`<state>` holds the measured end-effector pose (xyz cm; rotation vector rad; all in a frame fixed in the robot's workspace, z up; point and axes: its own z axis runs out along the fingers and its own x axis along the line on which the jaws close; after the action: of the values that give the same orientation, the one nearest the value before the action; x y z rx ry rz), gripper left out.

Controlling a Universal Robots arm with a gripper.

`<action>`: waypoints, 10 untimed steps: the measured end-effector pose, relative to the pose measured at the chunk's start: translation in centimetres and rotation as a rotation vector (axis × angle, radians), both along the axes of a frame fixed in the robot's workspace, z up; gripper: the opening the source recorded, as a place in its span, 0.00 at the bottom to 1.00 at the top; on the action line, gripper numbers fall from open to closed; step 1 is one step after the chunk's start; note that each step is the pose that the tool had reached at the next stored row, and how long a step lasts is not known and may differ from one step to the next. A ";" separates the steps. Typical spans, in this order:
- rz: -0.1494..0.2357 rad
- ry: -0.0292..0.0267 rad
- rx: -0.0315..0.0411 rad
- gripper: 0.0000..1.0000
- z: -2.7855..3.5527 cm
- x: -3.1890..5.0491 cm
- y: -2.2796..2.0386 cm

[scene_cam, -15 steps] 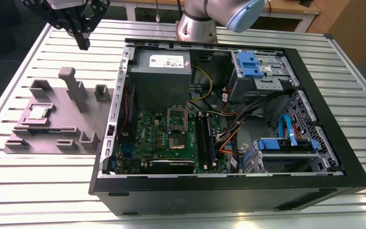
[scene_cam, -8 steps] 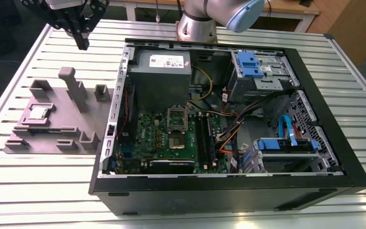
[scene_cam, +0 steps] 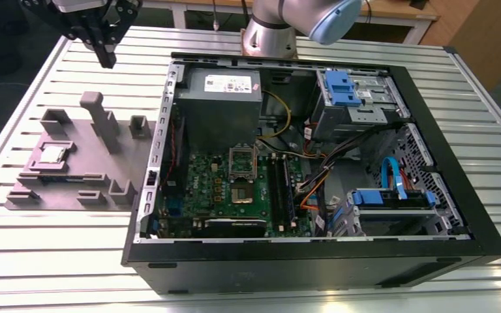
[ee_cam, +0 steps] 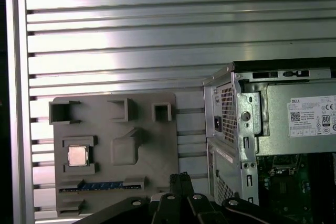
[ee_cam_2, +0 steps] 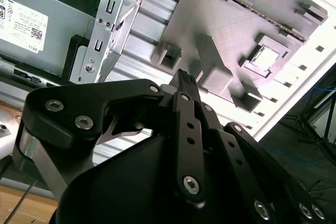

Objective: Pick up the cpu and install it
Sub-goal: 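Reach for the cpu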

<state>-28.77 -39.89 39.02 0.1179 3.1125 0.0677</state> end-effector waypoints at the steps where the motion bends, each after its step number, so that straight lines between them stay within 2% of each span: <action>1: 0.000 0.0000 0.0000 0.10 0.00 -0.01 0.00; 10: 0.000 0.0001 0.0000 0.10 -0.01 -0.09 0.00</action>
<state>-28.86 -39.89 39.01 0.1180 3.1126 0.0677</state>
